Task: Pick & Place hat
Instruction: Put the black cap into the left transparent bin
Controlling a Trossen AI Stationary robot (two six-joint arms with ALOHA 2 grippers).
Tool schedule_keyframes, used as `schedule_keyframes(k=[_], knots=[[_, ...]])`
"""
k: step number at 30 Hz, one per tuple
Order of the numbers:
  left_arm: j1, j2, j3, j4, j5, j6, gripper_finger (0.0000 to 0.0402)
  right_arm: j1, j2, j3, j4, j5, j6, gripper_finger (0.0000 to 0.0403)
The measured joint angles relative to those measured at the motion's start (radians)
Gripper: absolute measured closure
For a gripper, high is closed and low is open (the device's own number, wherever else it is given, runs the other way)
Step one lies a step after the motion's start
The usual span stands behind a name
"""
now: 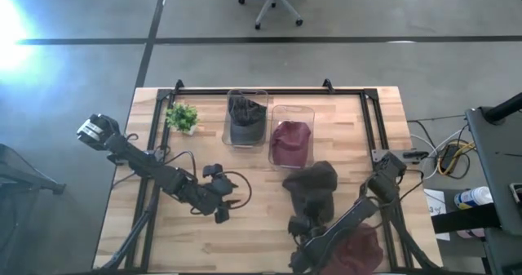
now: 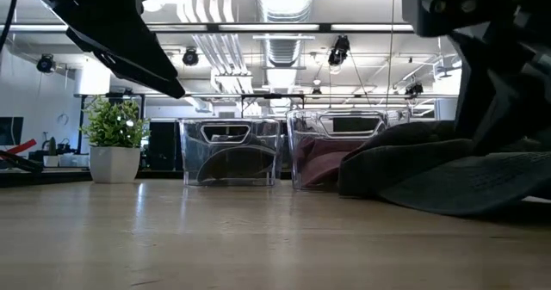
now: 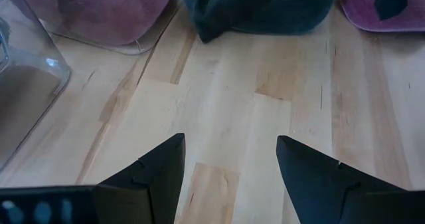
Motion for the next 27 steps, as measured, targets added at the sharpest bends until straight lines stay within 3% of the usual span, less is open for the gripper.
schedule_keyframes(k=[6, 11, 17, 27], knots=[[0.000, 0.000, 0.000, 0.000, 0.000, -0.022, 0.0170, -0.003, -0.068, -0.002, 0.000, -0.015, 0.010, 0.0328], [0.000, 0.000, 0.000, 0.000, 0.000, -0.024, 0.0170, 0.067, -0.189, -0.006, 0.032, -0.060, 0.049, 0.0336], [0.002, 0.002, -0.004, 0.005, -0.027, -0.013, 0.0170, 0.144, -0.267, -0.049, 0.251, -0.156, -0.089, 0.0291], [0.002, 0.003, -0.050, 0.015, -0.081, -0.043, 0.0170, 0.125, -0.254, -0.138, 0.247, -0.178, -0.161, 0.0194]])
